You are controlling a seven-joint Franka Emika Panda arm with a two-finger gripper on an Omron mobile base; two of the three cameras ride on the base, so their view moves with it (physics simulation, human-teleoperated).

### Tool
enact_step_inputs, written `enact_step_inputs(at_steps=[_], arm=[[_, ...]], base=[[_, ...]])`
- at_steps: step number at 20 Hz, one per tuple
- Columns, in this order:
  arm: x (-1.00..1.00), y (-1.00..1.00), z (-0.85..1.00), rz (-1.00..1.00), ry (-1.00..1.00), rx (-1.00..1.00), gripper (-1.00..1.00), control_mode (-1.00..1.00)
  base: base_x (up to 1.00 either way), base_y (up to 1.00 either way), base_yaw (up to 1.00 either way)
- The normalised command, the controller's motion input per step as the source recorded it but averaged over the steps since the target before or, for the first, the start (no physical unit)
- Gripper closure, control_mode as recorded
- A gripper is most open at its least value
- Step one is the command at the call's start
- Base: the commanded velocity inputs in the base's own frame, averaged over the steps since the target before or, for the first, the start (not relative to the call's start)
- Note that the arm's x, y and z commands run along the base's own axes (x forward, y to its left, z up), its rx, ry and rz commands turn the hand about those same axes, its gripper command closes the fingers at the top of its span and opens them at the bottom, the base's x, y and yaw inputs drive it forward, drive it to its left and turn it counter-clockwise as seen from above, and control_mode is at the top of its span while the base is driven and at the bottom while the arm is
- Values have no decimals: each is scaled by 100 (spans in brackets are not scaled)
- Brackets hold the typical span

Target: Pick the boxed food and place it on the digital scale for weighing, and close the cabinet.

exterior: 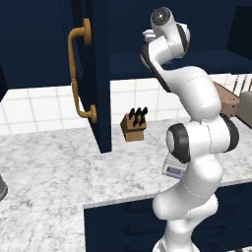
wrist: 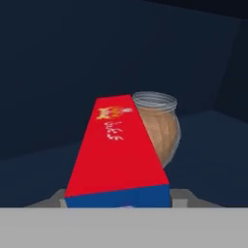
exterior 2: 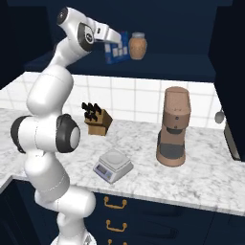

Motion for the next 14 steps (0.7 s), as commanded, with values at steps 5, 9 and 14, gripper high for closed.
enact_step_inputs(at_steps=[5, 9, 14], arm=[[-20, 7, -28, 1, -16, 0, 100, -100], [-86, 1, -12, 8, -32, 0, 100, -100], [-100, 4, 0, 0, -14, 1, 100, -100]], base=[[0, 0, 0], [0, 0, 0], [0, 0, 0]])
